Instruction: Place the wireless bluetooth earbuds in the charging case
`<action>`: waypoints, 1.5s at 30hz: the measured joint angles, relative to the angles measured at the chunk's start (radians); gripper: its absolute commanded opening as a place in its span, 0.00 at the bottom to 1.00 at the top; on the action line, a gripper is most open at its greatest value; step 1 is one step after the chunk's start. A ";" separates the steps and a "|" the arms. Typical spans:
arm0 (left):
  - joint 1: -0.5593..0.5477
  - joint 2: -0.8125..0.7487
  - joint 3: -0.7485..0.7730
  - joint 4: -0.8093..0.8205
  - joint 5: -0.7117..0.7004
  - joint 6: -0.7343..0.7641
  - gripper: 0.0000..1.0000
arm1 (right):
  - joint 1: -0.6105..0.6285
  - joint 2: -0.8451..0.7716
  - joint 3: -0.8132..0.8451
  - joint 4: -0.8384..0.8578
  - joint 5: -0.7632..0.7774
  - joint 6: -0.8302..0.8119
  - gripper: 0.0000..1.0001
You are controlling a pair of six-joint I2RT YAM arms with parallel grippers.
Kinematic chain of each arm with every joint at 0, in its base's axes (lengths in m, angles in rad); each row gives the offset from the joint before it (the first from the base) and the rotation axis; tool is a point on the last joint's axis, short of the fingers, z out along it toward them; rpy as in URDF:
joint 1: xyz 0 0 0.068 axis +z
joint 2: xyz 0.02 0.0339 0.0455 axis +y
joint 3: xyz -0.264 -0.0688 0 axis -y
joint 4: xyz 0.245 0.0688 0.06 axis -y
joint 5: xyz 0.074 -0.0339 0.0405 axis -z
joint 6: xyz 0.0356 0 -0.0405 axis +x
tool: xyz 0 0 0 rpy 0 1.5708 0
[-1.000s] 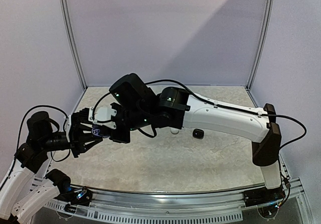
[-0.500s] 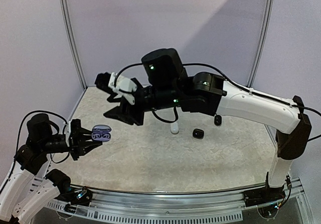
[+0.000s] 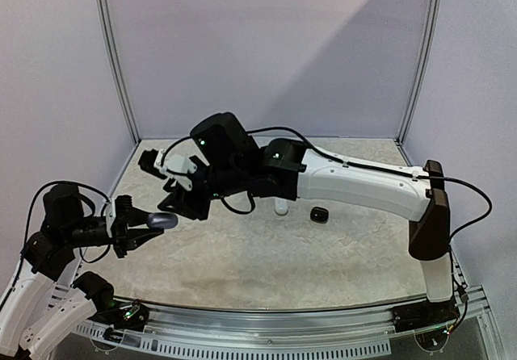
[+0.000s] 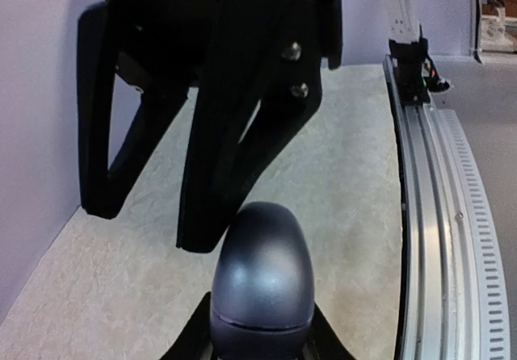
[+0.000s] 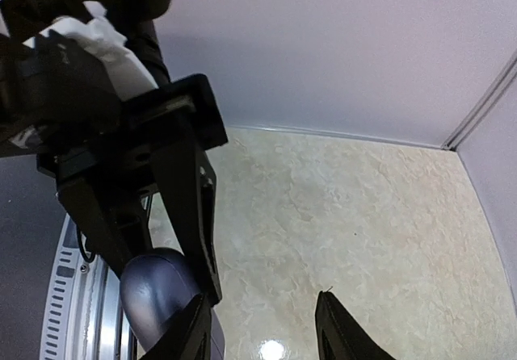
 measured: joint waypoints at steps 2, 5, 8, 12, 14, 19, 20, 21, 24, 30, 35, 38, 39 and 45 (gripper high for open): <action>0.000 -0.002 -0.006 -0.010 0.007 -0.016 0.00 | 0.011 -0.012 -0.034 0.011 0.002 -0.026 0.45; -0.001 -0.002 -0.013 0.000 0.000 -0.046 0.00 | 0.011 -0.073 -0.104 0.009 0.011 -0.055 0.50; 0.004 -0.002 -0.014 0.036 -0.008 -0.078 0.00 | 0.003 -0.150 -0.176 0.000 0.030 -0.061 0.63; 0.011 -0.002 -0.016 0.091 0.024 -0.163 0.00 | -0.030 -0.233 -0.254 0.007 -0.008 -0.042 0.81; 0.015 -0.002 -0.026 0.138 0.060 -0.240 0.00 | -0.052 -0.247 -0.264 0.011 -0.063 -0.035 0.78; 0.022 0.009 -0.042 0.242 0.136 -0.407 0.00 | -0.074 -0.225 -0.250 0.026 -0.193 -0.011 0.65; 0.023 0.010 -0.042 0.254 0.143 -0.423 0.00 | -0.072 -0.213 -0.241 0.027 -0.216 -0.006 0.64; 0.023 0.011 -0.042 0.265 0.152 -0.439 0.00 | -0.071 -0.201 -0.233 0.029 -0.238 -0.002 0.63; 0.023 0.017 -0.042 0.288 0.165 -0.475 0.00 | -0.066 -0.168 -0.220 0.034 -0.289 0.005 0.59; 0.024 0.021 -0.042 0.318 0.165 -0.512 0.00 | -0.064 -0.126 -0.210 0.055 -0.363 0.039 0.42; 0.024 0.021 -0.043 0.331 0.169 -0.524 0.00 | -0.065 -0.109 -0.185 0.074 -0.390 0.062 0.30; 0.024 0.021 -0.043 0.338 0.172 -0.532 0.00 | -0.066 -0.103 -0.167 0.078 -0.394 0.069 0.11; 0.025 0.021 -0.043 0.340 0.172 -0.541 0.00 | -0.067 -0.100 -0.159 0.070 -0.397 0.069 0.06; 0.029 0.020 -0.043 0.345 0.168 -0.554 0.33 | -0.078 -0.070 -0.100 0.018 -0.428 0.048 0.00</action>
